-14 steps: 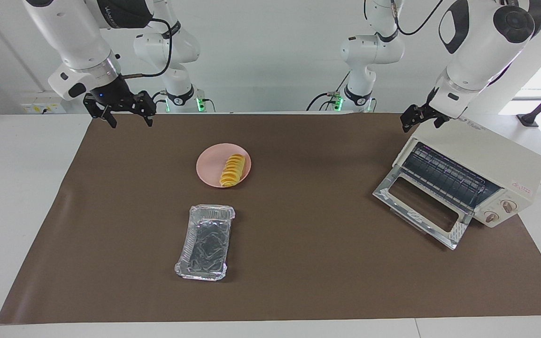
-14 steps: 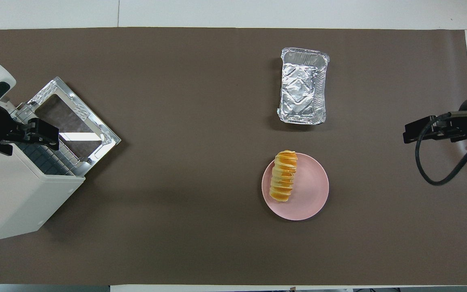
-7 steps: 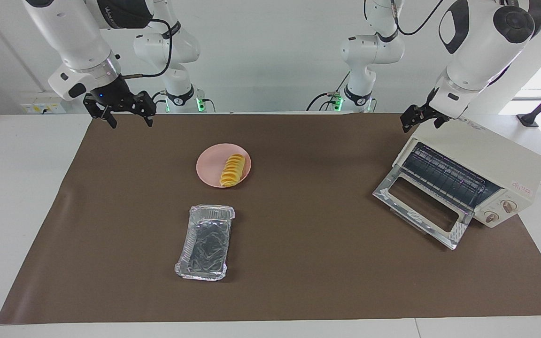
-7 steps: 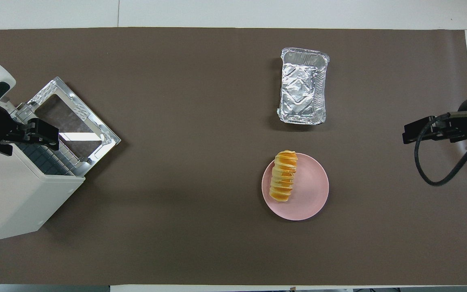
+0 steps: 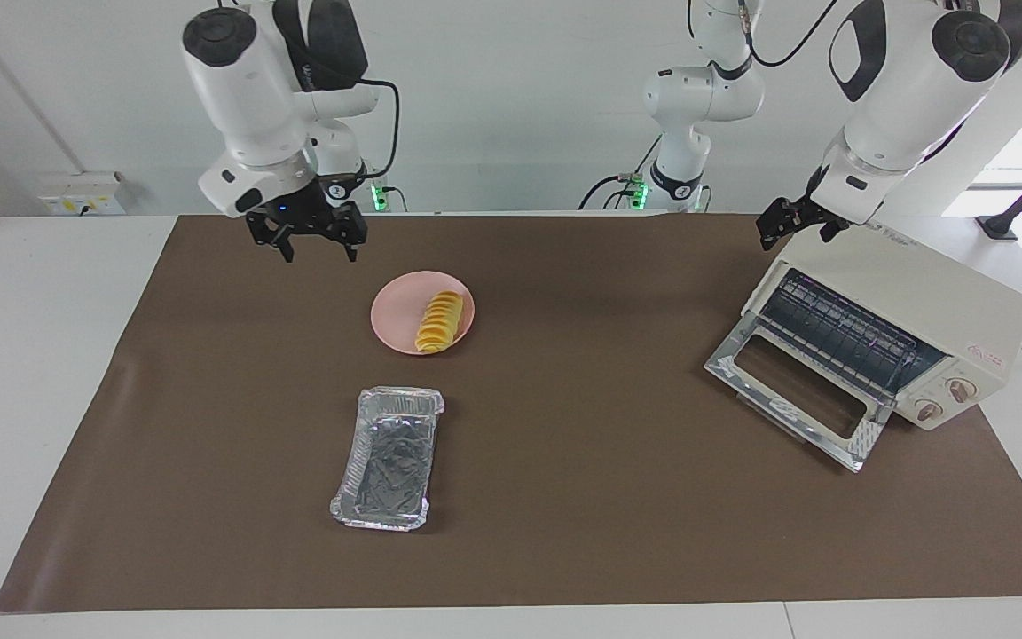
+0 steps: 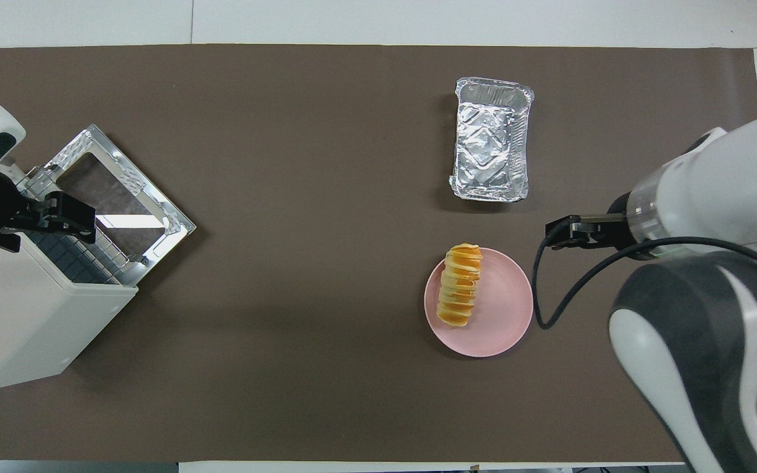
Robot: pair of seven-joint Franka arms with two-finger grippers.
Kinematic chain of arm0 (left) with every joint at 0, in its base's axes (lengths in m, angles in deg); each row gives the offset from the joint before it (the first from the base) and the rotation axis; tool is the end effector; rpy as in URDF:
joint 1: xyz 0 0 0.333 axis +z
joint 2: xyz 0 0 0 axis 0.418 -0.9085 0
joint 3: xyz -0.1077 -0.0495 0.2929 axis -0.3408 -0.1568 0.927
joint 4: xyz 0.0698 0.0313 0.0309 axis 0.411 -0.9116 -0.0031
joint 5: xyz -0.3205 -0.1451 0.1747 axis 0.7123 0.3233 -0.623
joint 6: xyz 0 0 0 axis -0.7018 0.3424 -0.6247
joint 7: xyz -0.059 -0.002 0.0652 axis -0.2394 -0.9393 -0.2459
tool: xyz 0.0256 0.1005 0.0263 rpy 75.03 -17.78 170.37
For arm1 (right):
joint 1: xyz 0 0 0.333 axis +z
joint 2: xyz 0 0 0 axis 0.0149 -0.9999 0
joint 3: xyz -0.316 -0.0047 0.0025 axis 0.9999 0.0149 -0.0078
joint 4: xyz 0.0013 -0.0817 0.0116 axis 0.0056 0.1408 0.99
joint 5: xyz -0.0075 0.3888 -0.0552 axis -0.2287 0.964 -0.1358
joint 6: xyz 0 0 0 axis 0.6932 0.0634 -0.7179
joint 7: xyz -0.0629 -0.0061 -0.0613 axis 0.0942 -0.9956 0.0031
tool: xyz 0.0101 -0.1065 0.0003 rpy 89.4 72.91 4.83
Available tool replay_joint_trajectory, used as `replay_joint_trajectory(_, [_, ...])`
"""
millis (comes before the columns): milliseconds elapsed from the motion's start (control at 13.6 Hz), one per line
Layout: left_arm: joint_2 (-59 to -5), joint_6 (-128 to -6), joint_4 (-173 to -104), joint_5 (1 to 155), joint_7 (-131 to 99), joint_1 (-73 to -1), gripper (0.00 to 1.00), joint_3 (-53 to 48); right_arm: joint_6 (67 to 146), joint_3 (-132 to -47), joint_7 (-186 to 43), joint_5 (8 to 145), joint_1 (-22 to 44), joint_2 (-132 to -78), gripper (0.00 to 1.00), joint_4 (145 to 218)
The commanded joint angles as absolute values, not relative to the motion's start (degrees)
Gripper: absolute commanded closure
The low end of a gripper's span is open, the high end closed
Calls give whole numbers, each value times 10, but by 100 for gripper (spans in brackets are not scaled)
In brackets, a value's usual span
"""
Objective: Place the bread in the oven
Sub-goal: 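Reach the right gripper down and grasp the sliced bread roll on the plate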
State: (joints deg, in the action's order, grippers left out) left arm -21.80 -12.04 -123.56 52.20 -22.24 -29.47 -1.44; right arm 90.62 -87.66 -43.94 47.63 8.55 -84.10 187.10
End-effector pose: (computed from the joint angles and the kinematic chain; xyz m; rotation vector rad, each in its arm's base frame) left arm 0.5334 -0.0604 0.5842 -3.0848 -0.0705 0.2789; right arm 0.5089 0.1425 0.5322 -3.1289 0.1184 0.0724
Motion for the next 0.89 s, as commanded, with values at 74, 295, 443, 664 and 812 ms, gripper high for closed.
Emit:
replay_joint_trajectory(74, [-208, -117, -1241, 531, -222, -288, 0, -16, 1012, -875, -316, 482, 164, -859, 0, 1945])
replay_joint_trajectory(295, [-208, -117, -1241, 531, -222, -288, 0, -16, 1146, -875, -249, 482, 209, -877, 0, 2025])
replay_joint_trajectory(443, [-208, -117, -1241, 531, -222, -288, 0, -16, 1204, -875, -241, 481, 216, -898, 0, 2059])
replay_joint_trajectory(664, [-208, -117, -1241, 531, -222, -288, 0, -16, 1237, -875, -248, 480, 209, -897, 0, 2093])
replay_joint_trajectory(812, [-208, -117, -1241, 531, -222, -288, 0, -16, 1252, -875, -248, 480, 209, -908, 0, 2096])
